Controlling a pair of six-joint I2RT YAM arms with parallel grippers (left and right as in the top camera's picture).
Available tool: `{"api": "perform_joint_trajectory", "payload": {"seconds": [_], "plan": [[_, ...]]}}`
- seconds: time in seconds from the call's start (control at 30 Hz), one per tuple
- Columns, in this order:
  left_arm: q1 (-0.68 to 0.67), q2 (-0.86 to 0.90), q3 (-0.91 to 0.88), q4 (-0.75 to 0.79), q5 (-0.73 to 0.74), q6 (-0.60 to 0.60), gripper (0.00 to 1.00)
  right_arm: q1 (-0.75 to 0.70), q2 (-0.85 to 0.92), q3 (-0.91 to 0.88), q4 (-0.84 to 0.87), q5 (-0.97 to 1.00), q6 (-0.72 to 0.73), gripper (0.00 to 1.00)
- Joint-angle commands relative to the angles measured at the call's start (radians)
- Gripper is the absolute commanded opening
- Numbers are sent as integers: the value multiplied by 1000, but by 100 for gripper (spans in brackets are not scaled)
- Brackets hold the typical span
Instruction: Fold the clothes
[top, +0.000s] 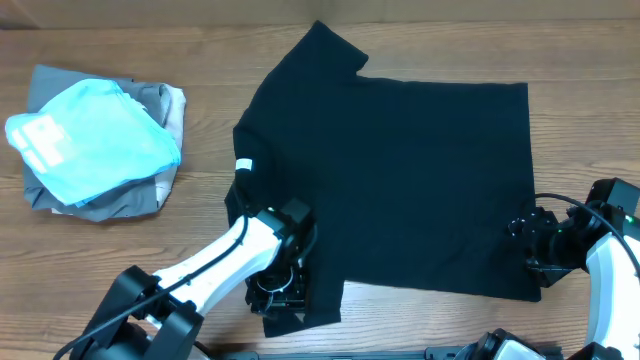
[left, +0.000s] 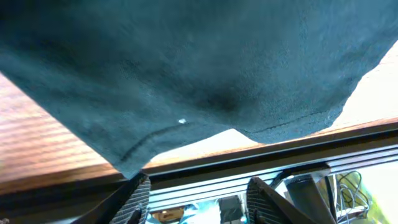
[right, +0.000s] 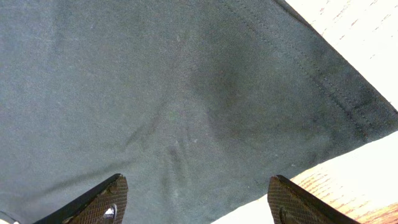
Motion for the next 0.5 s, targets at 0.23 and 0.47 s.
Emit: {"api": "perform_joint_trajectory", "payload": {"seconds": [0.23,0.47], "plan": [[-129,-8,-103,93,-16,-235,56,3,-3,-2,6,-7,5,77],[-130,-8,-129,109,-177,-315,56,4,-3,-2,9,-5,5,77]]}}
